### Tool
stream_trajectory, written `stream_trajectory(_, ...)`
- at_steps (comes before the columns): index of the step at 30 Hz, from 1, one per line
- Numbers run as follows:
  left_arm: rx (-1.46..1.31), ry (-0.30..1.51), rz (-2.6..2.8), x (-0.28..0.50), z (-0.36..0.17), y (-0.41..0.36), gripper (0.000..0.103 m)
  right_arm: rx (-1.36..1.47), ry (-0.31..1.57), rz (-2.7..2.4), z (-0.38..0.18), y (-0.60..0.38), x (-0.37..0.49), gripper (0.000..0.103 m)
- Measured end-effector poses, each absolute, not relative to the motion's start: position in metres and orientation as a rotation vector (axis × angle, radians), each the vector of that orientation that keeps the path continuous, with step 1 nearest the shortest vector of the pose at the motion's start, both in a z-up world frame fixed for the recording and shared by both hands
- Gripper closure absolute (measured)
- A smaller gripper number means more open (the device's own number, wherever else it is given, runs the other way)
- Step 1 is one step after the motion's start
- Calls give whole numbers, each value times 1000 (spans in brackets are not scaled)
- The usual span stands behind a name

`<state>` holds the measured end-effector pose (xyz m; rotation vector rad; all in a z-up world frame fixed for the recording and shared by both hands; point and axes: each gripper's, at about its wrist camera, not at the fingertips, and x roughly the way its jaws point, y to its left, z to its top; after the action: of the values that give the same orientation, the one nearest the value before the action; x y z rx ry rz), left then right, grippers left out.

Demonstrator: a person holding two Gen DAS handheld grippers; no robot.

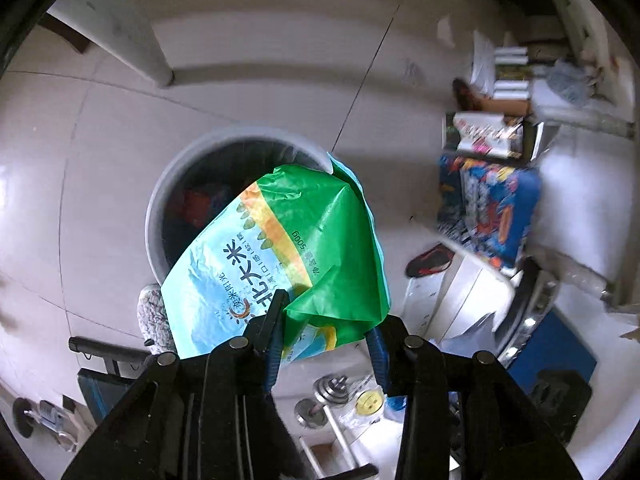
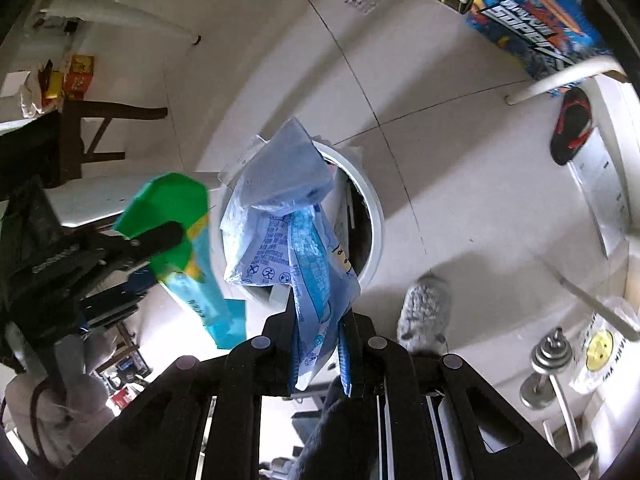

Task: Collect trash
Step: 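Open both tools to drop the rice bag and plastic bag into the bin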

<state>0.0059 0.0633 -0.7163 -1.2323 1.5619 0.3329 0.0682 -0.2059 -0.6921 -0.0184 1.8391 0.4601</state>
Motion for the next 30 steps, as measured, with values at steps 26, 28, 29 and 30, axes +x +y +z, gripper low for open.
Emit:
stream_trajectory(26,-564,1569,575,-69,-643,52,1,-394,1680,457,-691,-157,30,0)
stream_trajectory(28,-567,1570,563,-70,-626,49,1,-403,1664,457,-668,-158,26,0)
stream_trajectory(29,-559,1572,561,-73,-612,46,1,-405,1657,460,-655,-160,24,0)
stream_trajectory(30,-555,1570,559,-73,-602,43,1,-407,1648,465,-639,-163,23,0)
